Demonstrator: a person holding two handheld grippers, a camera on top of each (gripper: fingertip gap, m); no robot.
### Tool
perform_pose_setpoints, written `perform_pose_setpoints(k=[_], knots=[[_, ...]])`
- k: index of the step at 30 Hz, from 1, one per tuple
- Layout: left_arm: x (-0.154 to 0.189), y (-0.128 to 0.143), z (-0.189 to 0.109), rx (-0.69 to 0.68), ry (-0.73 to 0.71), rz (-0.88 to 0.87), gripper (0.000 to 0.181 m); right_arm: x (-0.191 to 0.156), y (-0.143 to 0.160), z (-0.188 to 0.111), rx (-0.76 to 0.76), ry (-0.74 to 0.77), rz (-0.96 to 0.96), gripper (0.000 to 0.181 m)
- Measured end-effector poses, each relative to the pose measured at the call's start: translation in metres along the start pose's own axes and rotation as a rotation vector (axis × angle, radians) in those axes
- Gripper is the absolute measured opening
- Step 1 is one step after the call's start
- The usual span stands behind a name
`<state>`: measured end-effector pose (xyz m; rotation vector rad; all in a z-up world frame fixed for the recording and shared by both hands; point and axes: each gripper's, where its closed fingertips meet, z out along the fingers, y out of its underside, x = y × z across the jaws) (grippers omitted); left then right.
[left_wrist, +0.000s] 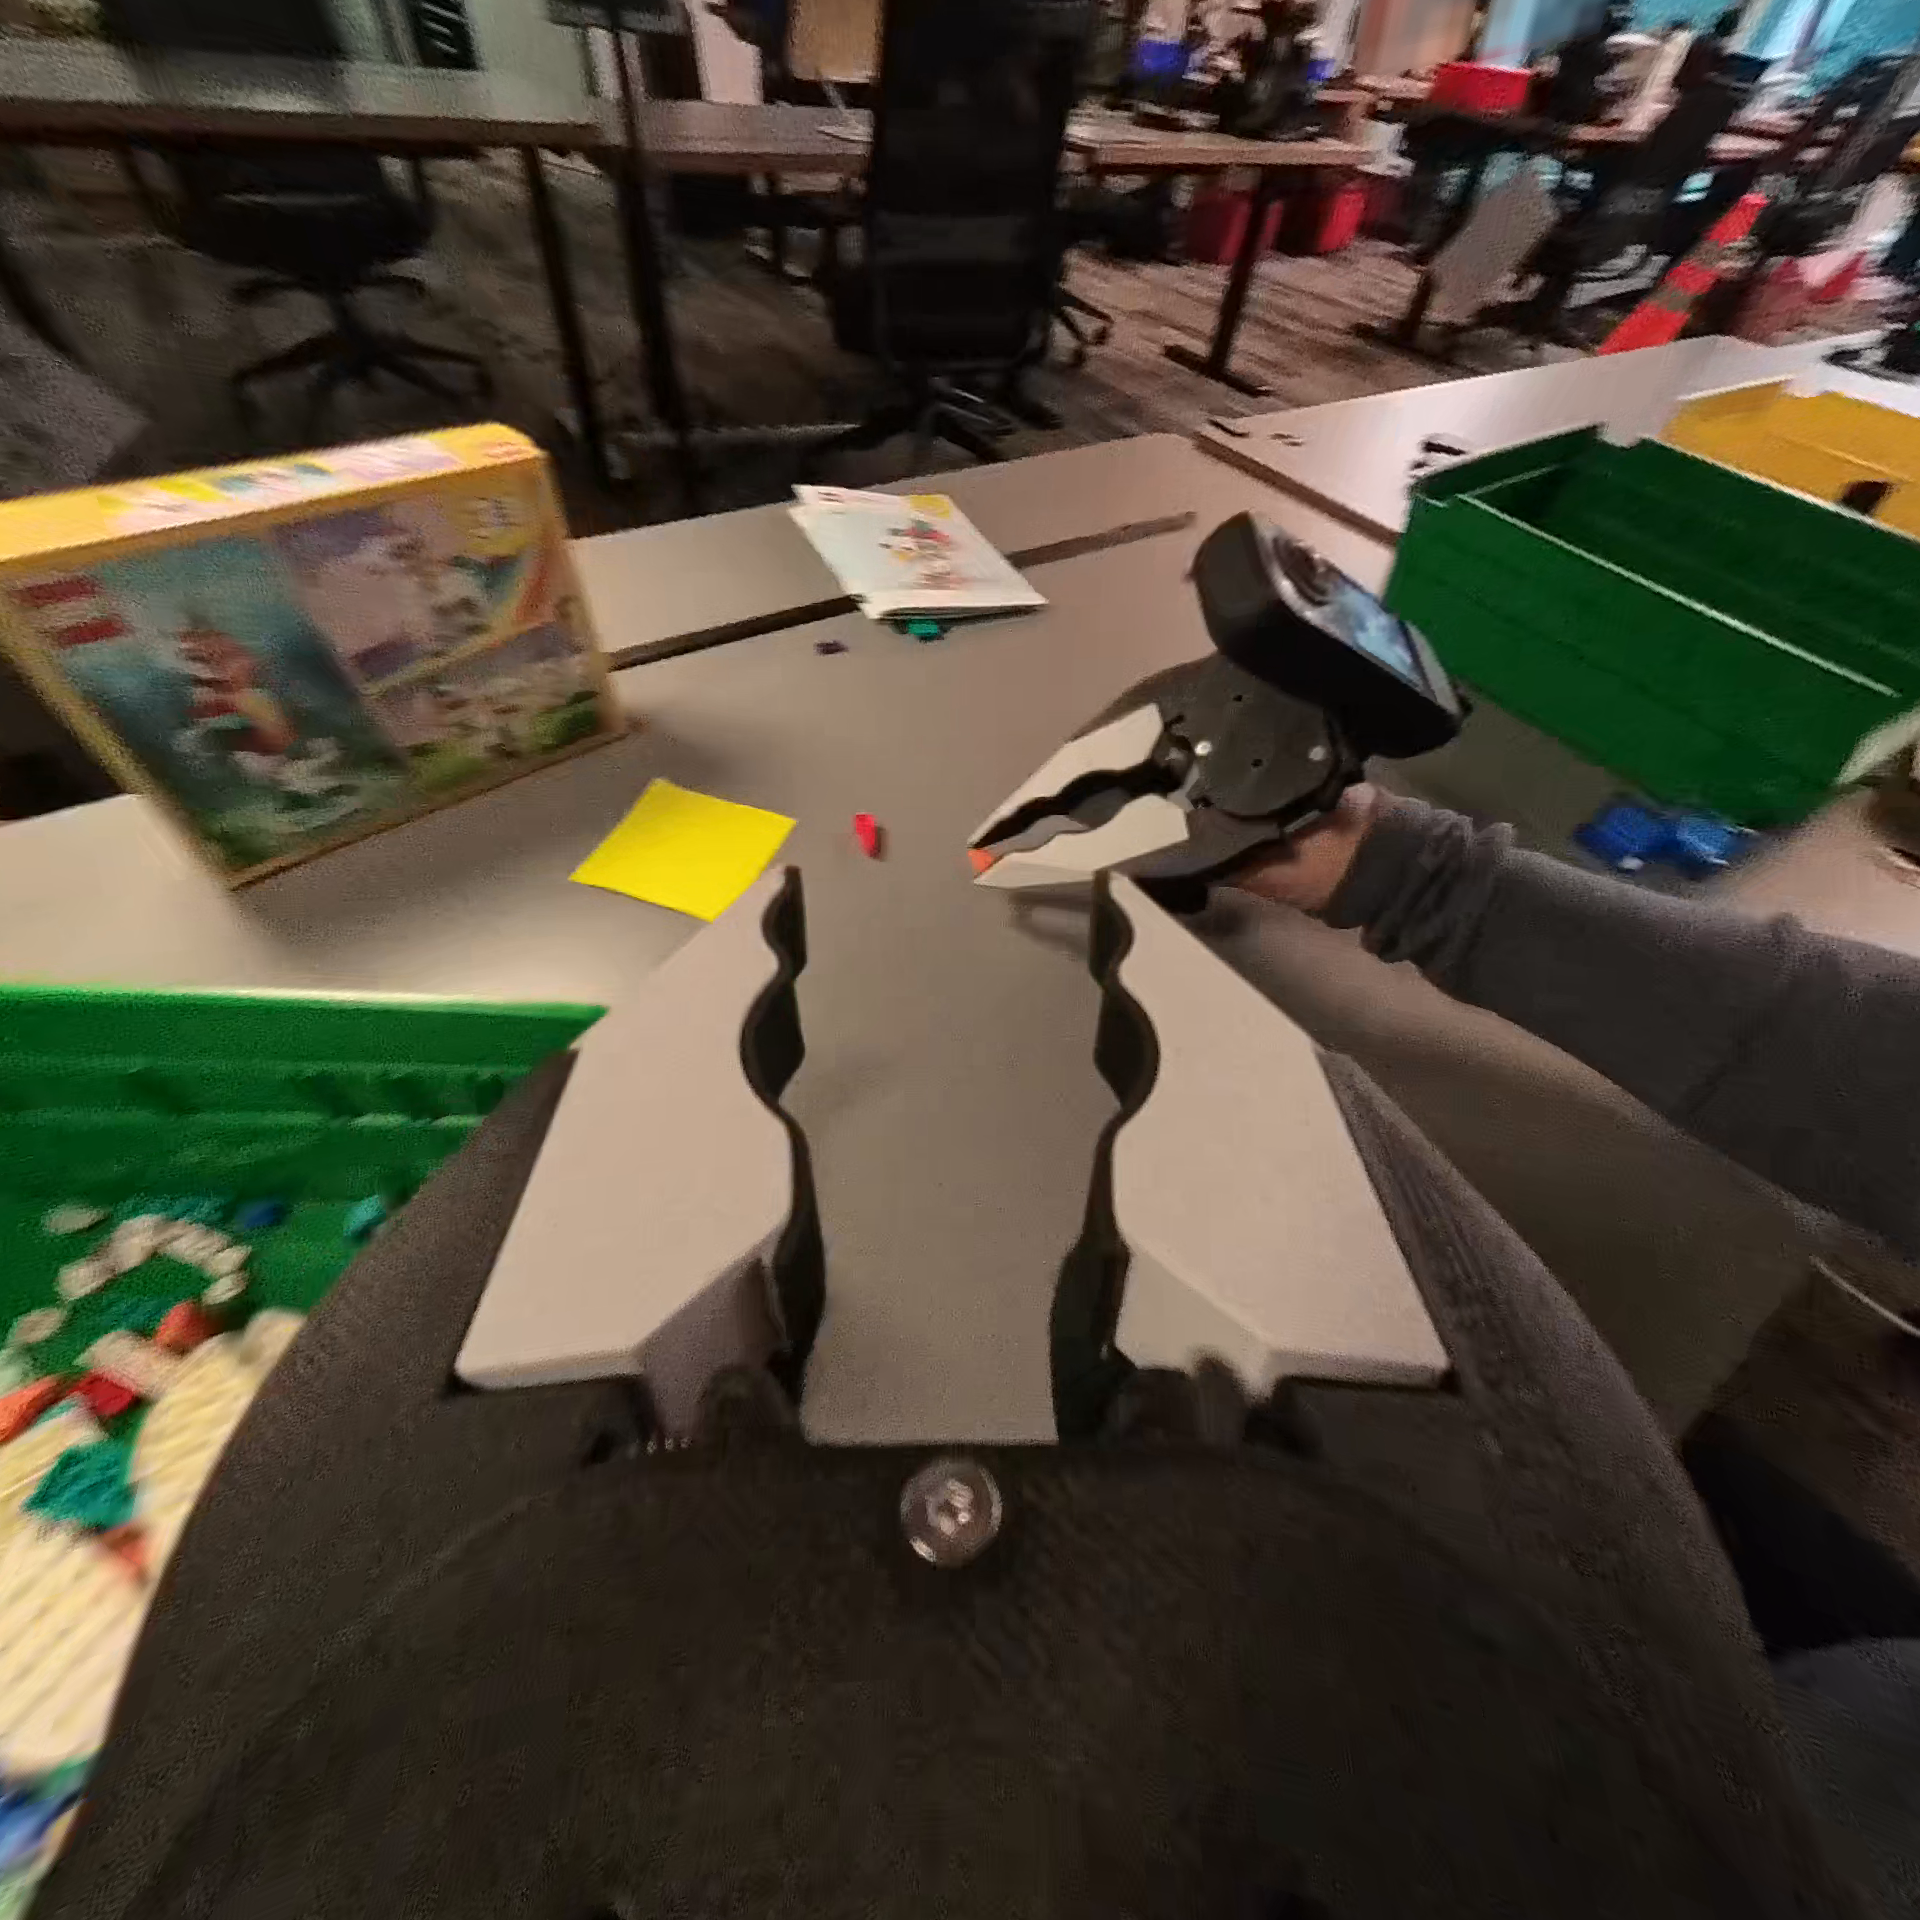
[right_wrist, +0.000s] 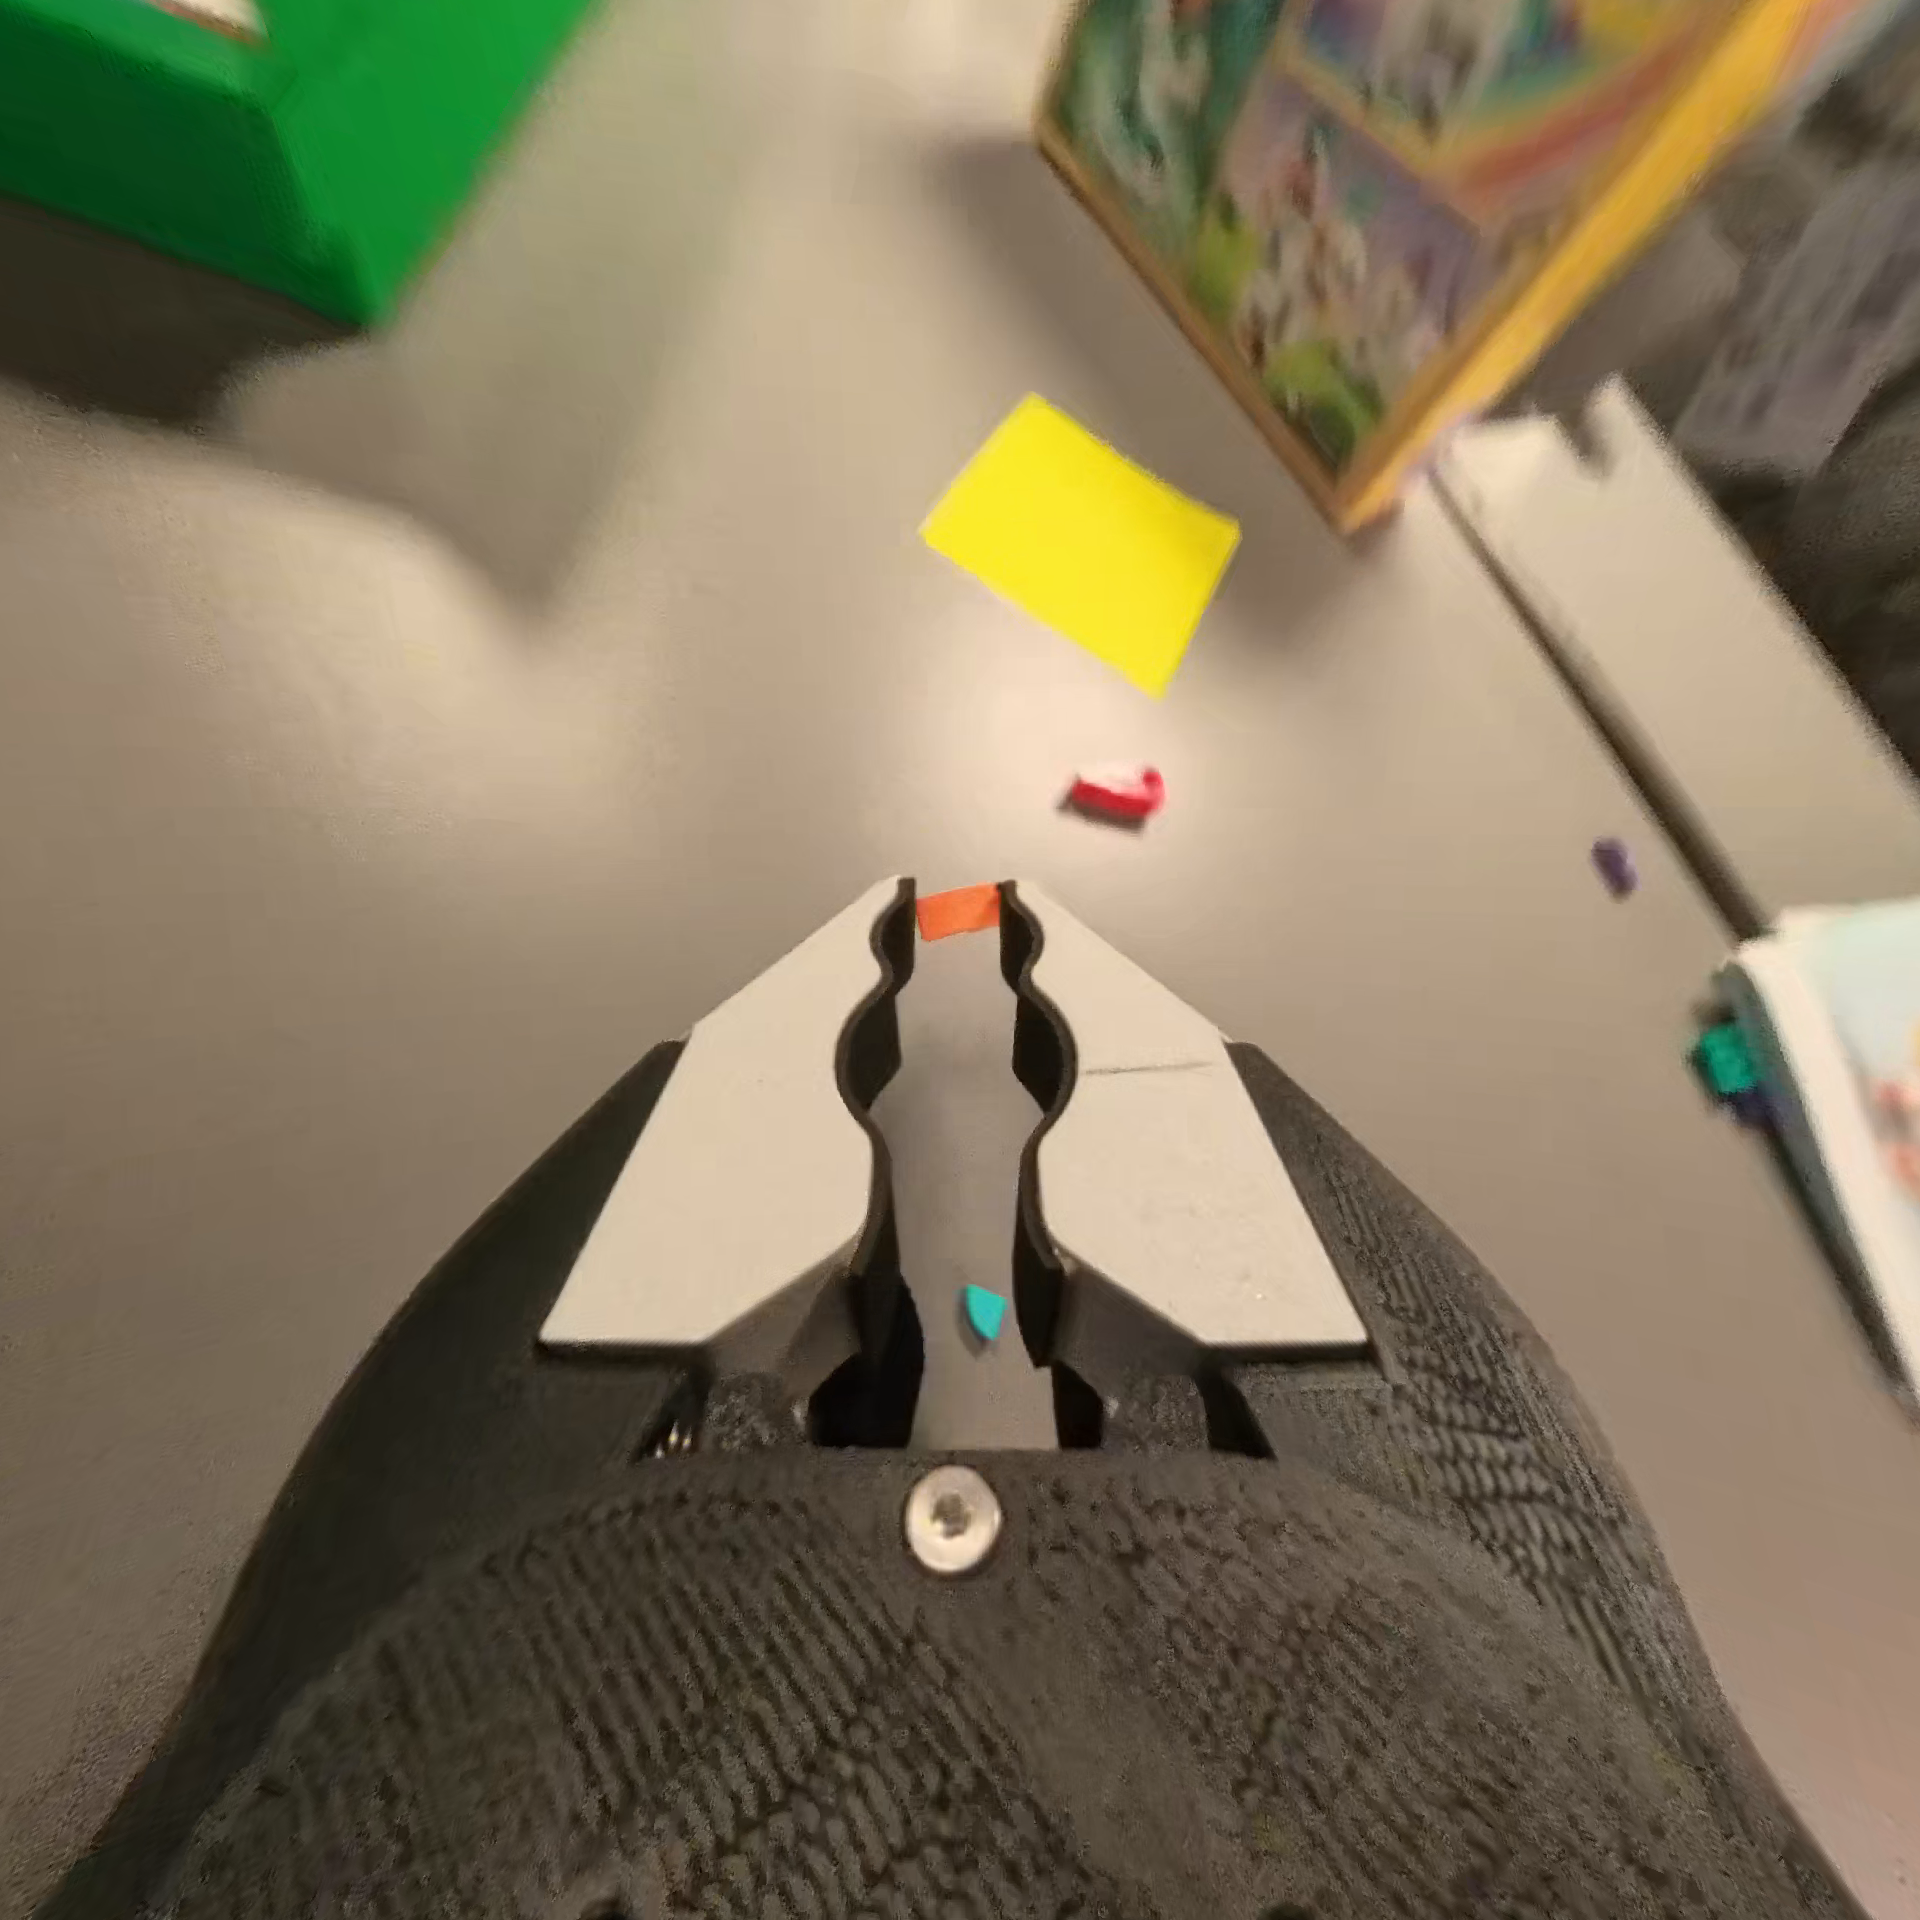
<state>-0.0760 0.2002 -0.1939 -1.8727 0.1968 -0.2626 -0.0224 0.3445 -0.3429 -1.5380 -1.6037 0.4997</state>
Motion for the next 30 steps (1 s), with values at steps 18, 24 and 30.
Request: perform_pose_setpoints(k=[18, 24, 30], knots=[[0.071, 0.033, 0.067, -0.115, 0.604, -0.428, 0.003, -0.086, -0.099, -0.104, 0.423, 0.048, -0.58, 0.018], [-0.02, 0.027, 0.015, -0.104, 0.079, -0.198, 0.003, -0.037, -0.069, -0.081, 0.281, 0.105, -0.277, 0.046], [-0.141, 0.074, -0.046, -0.405, -0.416, -0.198, 0.004, 0.01, -0.018, 0.004, -0.014, -0.012, 0.141, 0.046]])
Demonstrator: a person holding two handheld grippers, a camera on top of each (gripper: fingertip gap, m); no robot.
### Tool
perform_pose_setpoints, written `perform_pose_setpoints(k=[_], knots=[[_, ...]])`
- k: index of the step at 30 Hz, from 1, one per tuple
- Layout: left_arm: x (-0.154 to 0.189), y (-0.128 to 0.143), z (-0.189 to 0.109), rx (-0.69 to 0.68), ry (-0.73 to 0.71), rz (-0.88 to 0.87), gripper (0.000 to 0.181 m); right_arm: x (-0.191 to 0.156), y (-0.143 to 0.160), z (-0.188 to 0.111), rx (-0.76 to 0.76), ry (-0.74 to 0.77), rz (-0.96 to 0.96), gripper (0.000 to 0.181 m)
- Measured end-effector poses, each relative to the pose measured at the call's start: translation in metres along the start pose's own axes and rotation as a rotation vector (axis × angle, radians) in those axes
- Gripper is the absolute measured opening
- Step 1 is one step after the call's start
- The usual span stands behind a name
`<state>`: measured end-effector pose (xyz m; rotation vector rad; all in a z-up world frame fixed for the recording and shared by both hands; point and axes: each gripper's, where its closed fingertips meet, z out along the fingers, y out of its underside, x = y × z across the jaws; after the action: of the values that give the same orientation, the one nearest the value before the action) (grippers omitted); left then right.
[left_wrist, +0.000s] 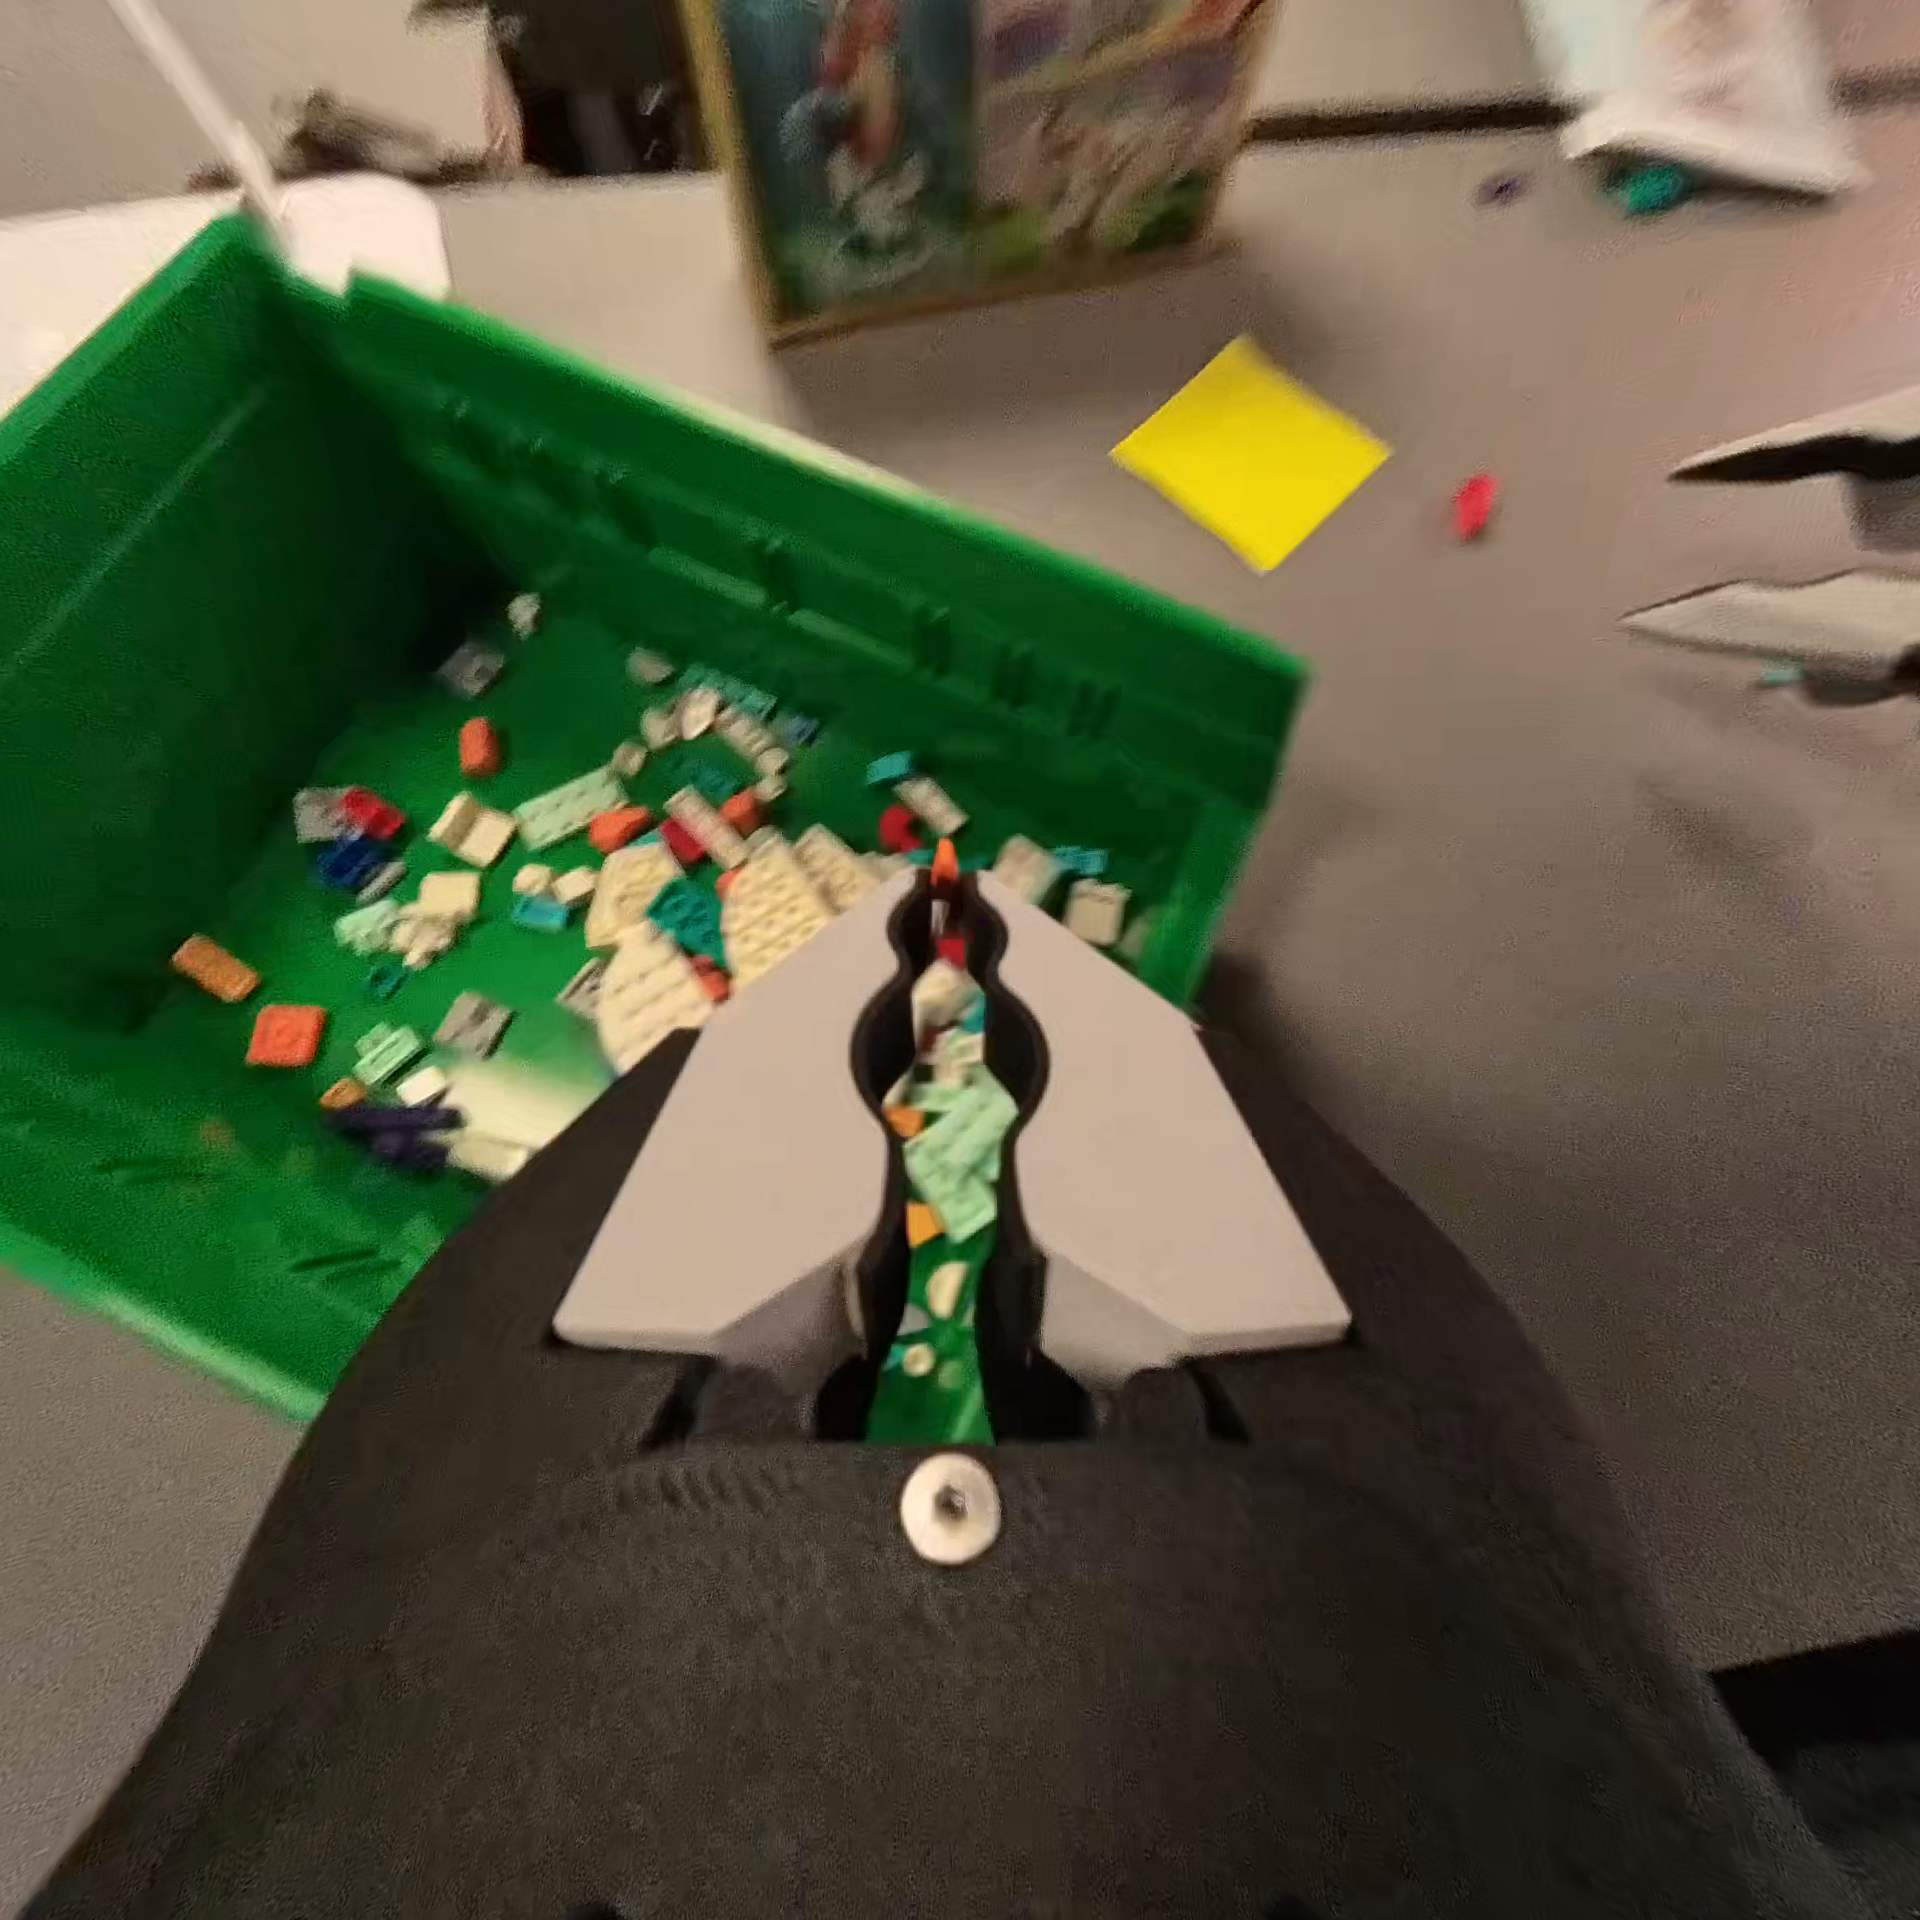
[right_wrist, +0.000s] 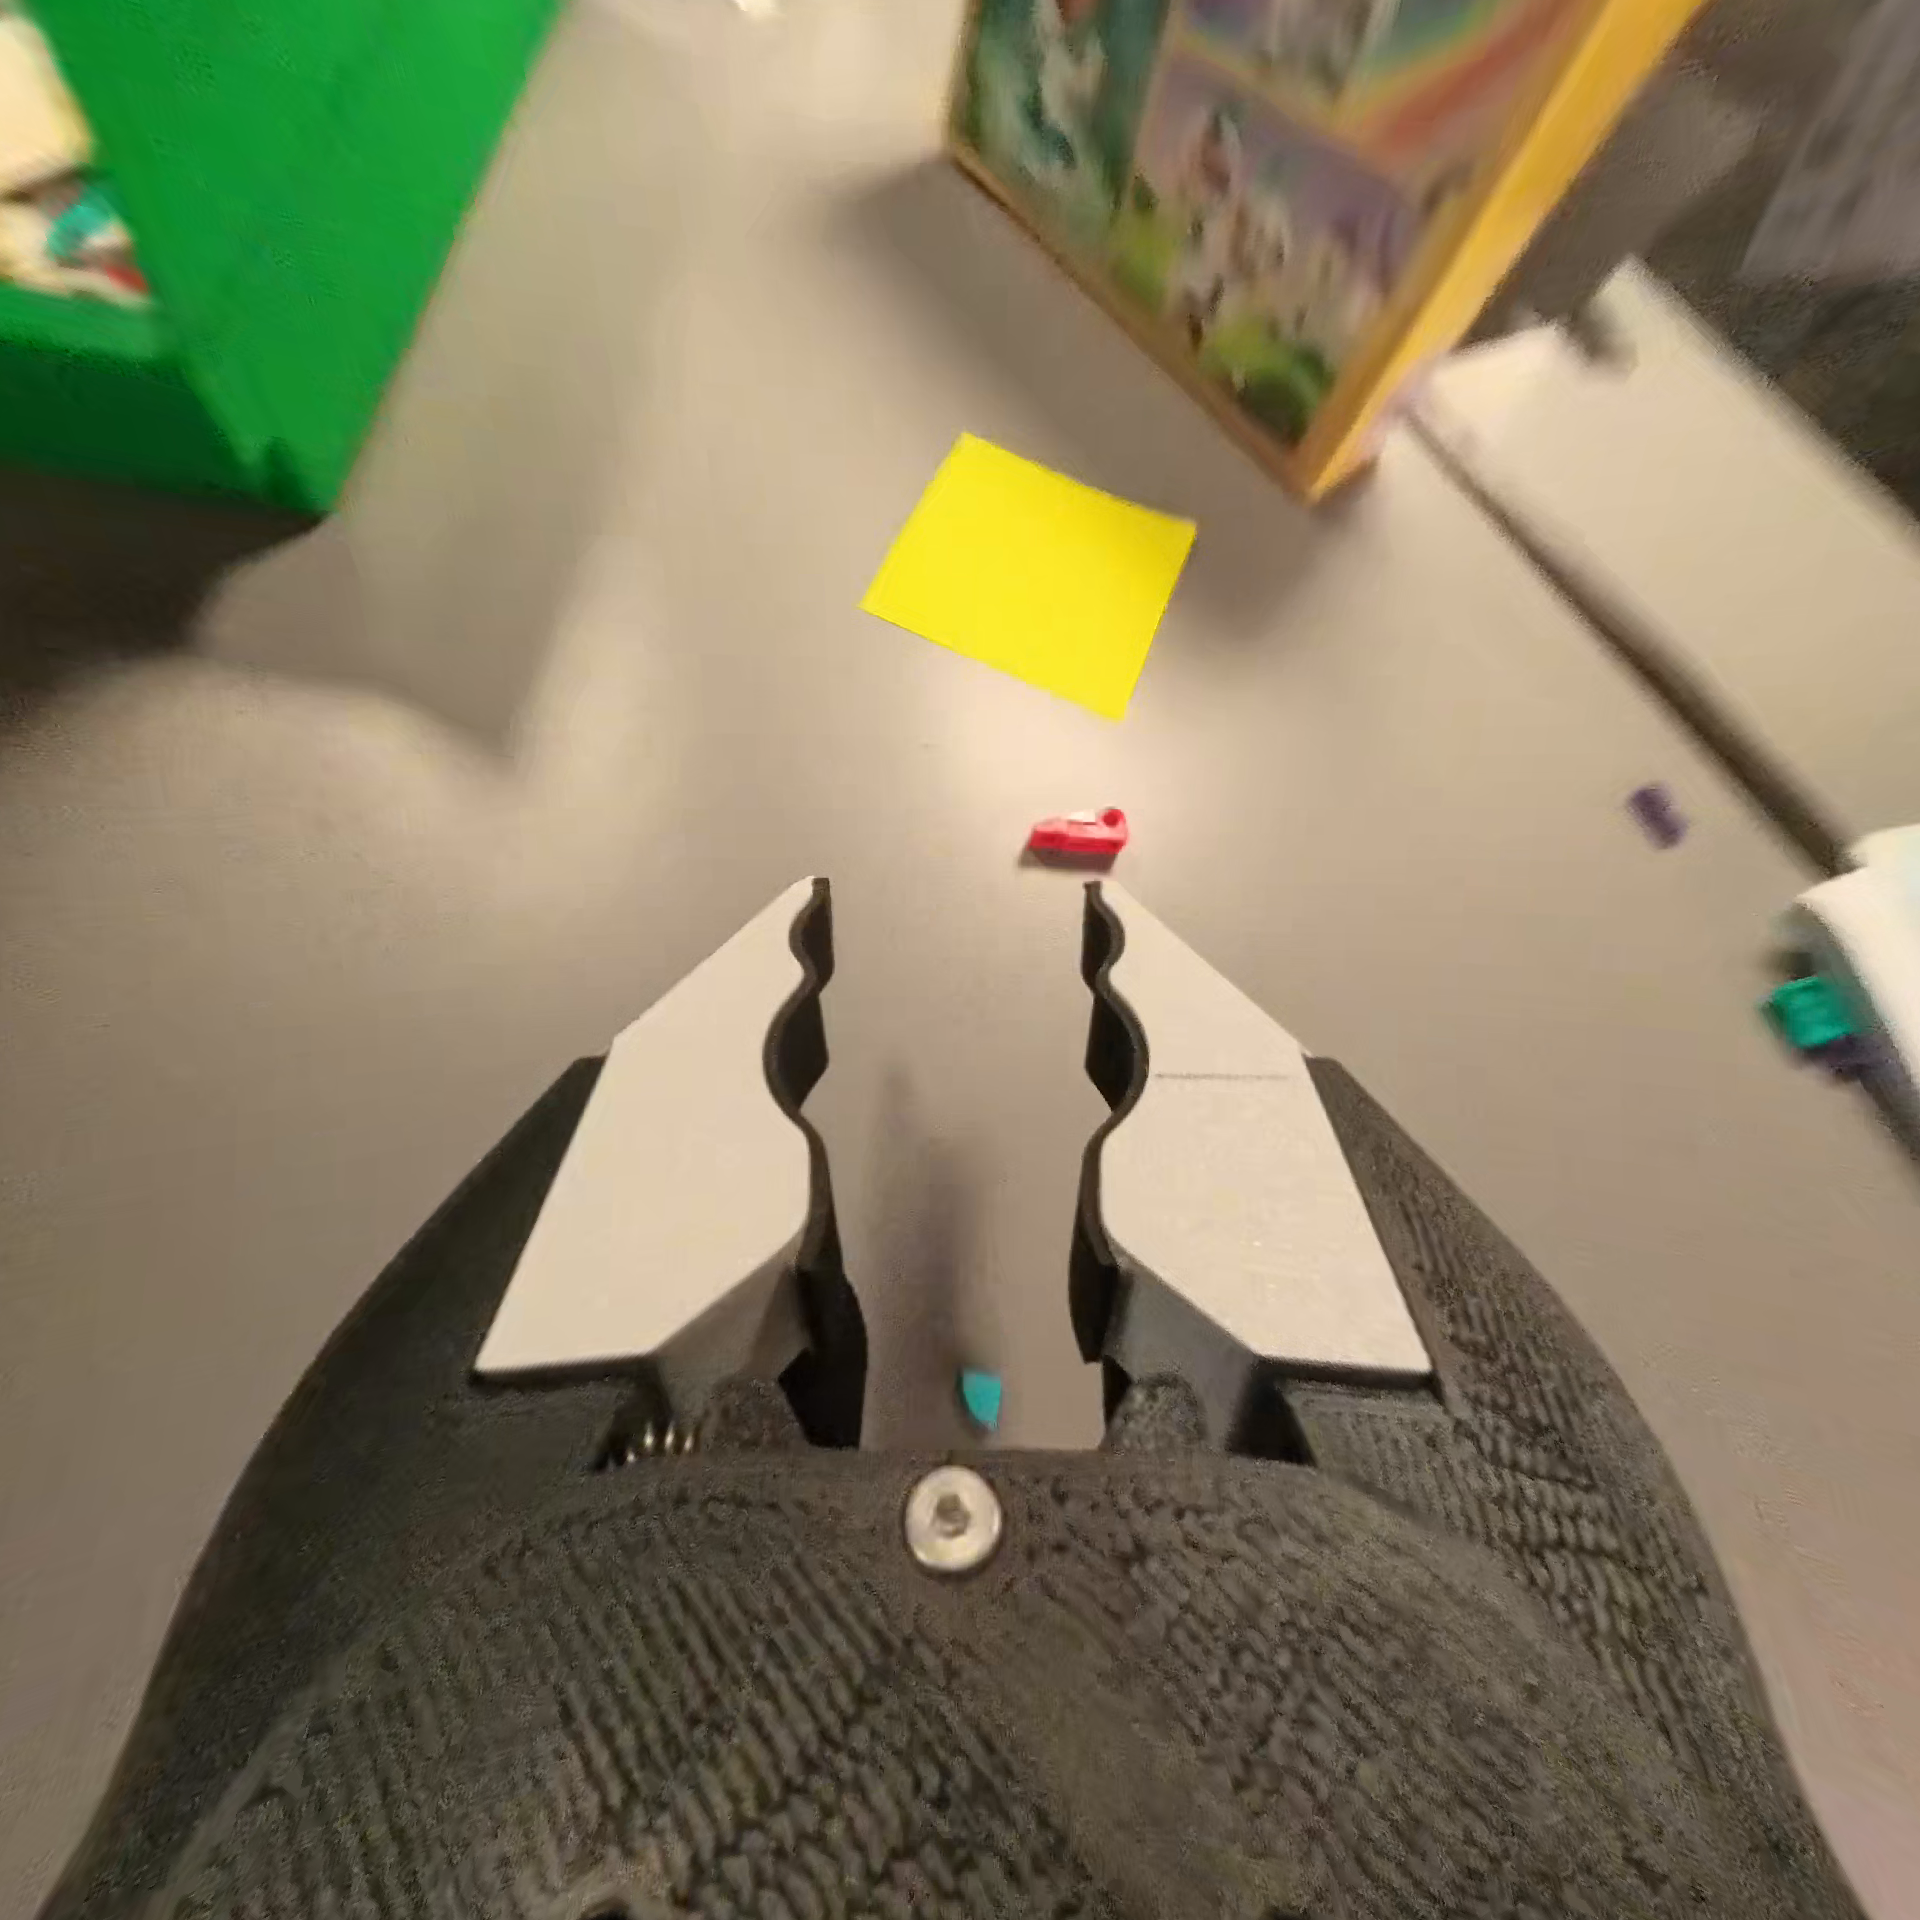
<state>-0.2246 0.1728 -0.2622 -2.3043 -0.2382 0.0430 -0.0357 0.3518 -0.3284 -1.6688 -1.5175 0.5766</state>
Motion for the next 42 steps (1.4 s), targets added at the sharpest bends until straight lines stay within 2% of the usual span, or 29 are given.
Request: perform_pose_setpoints(k=[2, 4, 5, 7, 12, 14, 16, 18, 19, 21, 23, 26, 28, 31, 34, 38, 42], knots=[[-0.021, 0.01, 0.01, -0.071, -0.08, -0.008, 0.019, 0.008, 0.006, 0.02, -0.058, -0.028, 0.143, 0.041], [-0.032, 0.022, 0.018, -0.153, -0.138, -0.037, 0.051, 0.013, 0.009, 0.032, -0.087, -0.017, 0.245, 0.035], [-0.033, 0.027, 0.022, -0.192, -0.142, -0.042, 0.065, 0.015, 0.01, 0.036, -0.098, -0.001, 0.269, 0.034], [-0.037, 0.031, 0.022, -0.211, -0.182, -0.029, 0.08, 0.018, 0.012, 0.042, -0.111, 0.036, 0.29, 0.035], [-0.033, 0.02, 0.014, -0.137, -0.207, -0.023, 0.087, 0.023, 0.013, 0.054, -0.116, 0.103, 0.316, 0.029], [-0.036, 0.023, 0.012, -0.161, -0.242, -0.017, 0.093, 0.025, 0.011, 0.057, -0.113, 0.125, 0.299, 0.02], [-0.037, 0.03, 0.012, -0.21, -0.259, -0.01, 0.103, 0.025, 0.009, 0.06, -0.109, 0.13, 0.278, 0.004], [-0.031, 0.026, 0.013, -0.183, -0.236, -0.002, 0.11, 0.025, 0.007, 0.06, -0.099, 0.139, 0.214, 0.004], [-0.022, 0.016, 0.012, -0.112, -0.194, 0.009, 0.107, 0.022, 0.002, 0.058, -0.064, 0.14, 0.16, 0.004], [0.011, -0.012, 0.003, 0.091, -0.059, 0.03, 0.082, 0.01, -0.018, 0.044, 0.072, 0.137, 0.038, 0.004], [0.061, -0.037, -0.013, 0.297, 0.158, 0.068, 0.053, -0.005, -0.041, 0.017, 0.236, 0.155, -0.077, 0.003], [0.137, -0.053, -0.034, 0.442, 0.555, 0.041, 0.037, -0.034, -0.066, -0.029, 0.436, 0.175, -0.194, 0.004], [0.171, -0.054, -0.034, 0.451, 0.744, 0.004, 0.03, -0.051, -0.077, -0.057, 0.538, 0.183, -0.249, 0.003], [0.201, -0.052, -0.02, 0.42, 0.894, -0.048, 0.029, -0.073, -0.087, -0.087, 0.63, 0.189, -0.315, 0.004], [0.216, -0.052, -0.018, 0.403, 1.037, -0.136, 0.027, -0.084, -0.09, -0.102, 0.655, 0.192, -0.365, 0.004], [0.221, -0.05, -0.02, 0.368, 1.127, -0.167, 0.012, -0.092, -0.09, -0.11, 0.659, 0.185, -0.406, 0.003], [0.218, -0.047, -0.02, 0.355, 1.122, -0.151, 0.006, -0.097, -0.09, -0.11, 0.649, 0.195, -0.44, 0.003]])
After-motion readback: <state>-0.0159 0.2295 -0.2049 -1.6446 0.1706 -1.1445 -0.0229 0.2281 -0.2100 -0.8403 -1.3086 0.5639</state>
